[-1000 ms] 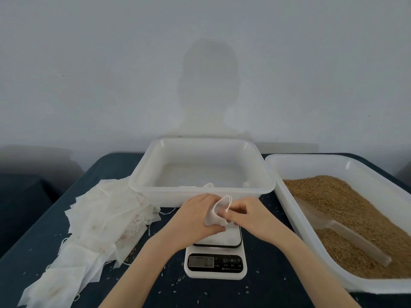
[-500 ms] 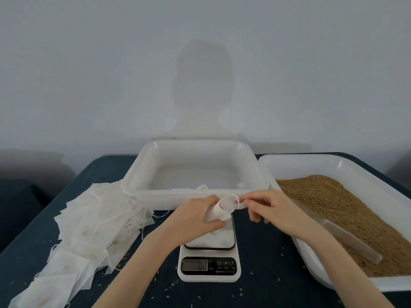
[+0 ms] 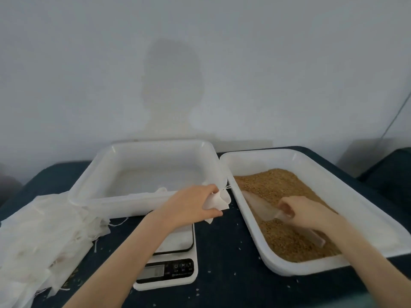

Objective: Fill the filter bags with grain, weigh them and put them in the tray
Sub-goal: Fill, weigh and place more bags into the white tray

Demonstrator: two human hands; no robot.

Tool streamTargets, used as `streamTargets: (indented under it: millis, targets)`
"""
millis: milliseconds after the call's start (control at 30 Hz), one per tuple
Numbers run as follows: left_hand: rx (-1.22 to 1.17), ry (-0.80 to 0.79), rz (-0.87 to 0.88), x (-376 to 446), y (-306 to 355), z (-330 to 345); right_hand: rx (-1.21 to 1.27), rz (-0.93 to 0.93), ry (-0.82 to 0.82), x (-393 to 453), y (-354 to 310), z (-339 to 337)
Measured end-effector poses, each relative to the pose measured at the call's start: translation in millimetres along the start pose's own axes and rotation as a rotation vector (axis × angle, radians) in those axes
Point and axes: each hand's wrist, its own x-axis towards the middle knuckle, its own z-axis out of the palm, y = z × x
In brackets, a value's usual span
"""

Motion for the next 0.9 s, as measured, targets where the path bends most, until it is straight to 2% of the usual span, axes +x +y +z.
streamTargets:
  millis: [200, 400, 567, 733, 900]
  targets:
    - [0.013, -0.012, 0.020, 12.2, 13.3, 13.1, 0.004, -0.004, -0.104, 6.1, 11.9, 3.2]
    - [-0.001, -0.036, 0.008, 12.4, 11.1, 18.3, -0.094, -0.022, 0.049, 6.1, 28.8, -20.1]
    - [-0.001, -0.029, -0.012, 9.0, 4.3, 20.4, -0.195, 0.002, 0.103, 6.3, 44.8, -31.1]
    - [-0.014, -0.032, -0.025, 8.2, 2.5, 21.4, -0.002, -0.041, 0.006, 14.9, 41.2, -19.6]
    - [-0.019, -0.023, -0.039, 4.5, -2.3, 18.9, 0.334, -0.088, -0.157, 16.8, 48.0, -10.9]
